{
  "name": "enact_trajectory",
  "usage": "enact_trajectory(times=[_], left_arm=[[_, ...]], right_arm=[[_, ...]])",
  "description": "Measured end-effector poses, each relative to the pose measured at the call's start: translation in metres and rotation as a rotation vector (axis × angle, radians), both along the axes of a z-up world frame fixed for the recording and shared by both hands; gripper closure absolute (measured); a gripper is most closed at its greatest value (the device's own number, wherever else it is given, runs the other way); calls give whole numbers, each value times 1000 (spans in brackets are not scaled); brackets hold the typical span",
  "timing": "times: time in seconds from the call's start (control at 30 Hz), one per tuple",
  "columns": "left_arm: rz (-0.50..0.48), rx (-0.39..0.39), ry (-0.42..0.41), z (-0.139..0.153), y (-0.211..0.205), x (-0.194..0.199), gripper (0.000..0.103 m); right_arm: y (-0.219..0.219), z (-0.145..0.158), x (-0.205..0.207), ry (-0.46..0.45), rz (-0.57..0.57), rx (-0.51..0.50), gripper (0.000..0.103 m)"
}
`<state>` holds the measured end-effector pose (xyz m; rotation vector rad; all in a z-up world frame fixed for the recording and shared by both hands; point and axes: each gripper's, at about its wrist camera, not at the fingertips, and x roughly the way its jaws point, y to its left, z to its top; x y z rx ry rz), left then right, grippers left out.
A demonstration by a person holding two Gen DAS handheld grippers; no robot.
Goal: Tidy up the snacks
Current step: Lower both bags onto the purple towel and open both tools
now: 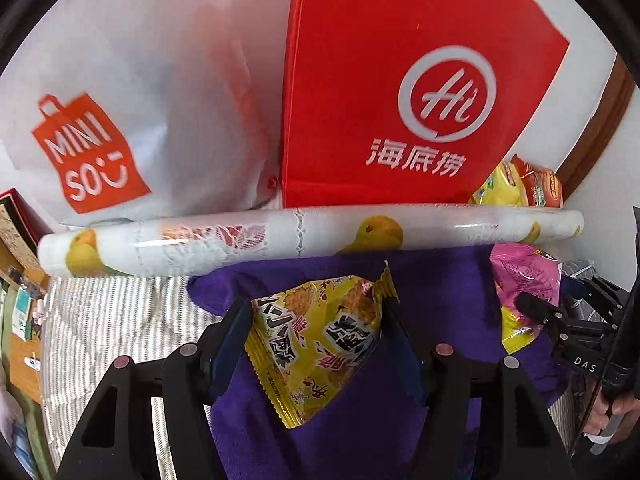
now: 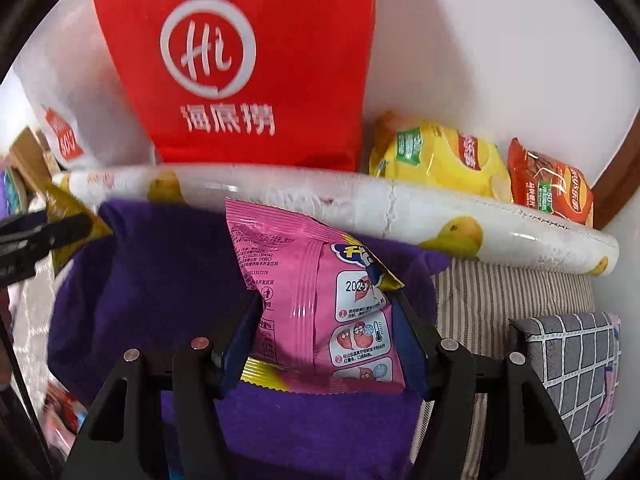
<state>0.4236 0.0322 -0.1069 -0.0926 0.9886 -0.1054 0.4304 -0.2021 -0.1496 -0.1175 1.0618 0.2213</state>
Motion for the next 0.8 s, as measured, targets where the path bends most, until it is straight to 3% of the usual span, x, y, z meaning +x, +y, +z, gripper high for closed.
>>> enact_trajectory(times=[0.37, 0.8], left_arm=[[-14, -23, 77, -30, -1, 15, 39], [-15, -25, 86, -43, -3, 23, 39]], right_arm=[[-1, -27, 9, 69, 7, -24, 40], [-5, -35, 13, 71, 2, -16, 38]])
